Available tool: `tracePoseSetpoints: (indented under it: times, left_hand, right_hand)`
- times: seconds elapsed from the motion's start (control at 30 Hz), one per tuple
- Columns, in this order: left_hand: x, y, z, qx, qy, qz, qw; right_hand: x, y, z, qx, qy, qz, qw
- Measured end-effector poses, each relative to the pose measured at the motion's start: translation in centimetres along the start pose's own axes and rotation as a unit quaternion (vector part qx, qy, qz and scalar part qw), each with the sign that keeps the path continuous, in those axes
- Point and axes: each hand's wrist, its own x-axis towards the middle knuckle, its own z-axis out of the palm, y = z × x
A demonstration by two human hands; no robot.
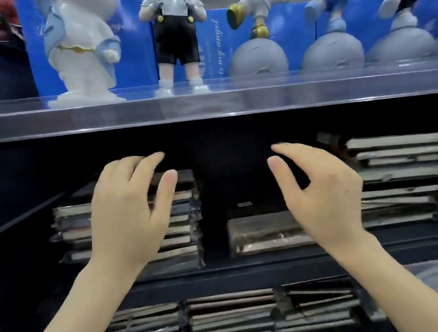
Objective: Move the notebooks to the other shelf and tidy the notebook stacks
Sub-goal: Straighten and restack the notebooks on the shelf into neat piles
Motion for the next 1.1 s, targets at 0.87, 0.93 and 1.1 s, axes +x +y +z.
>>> tracePoseSetpoints:
  times: [0.87,0.93,1.1]
  left_hand:
    - [6.8,24.0,19.6,-0.129,-0.116,0.062,0.983]
    - [6.5,24.8,19.1,-0.117,-0.08,0.066,0.988]
    - [5.8,30.6,15.7,-0.228,-0.087,-0.035,0.969]
  right_hand:
    - [2.8,29.7,-22.1,-0.307,-0.078,-0.104,0.943]
    - [3.0,29.4,-22.9,-0.288,-0.113,-0.113,0.944]
    - [3.6,29.9,-24.0,-0.193,-0.137,-0.115,0.965]
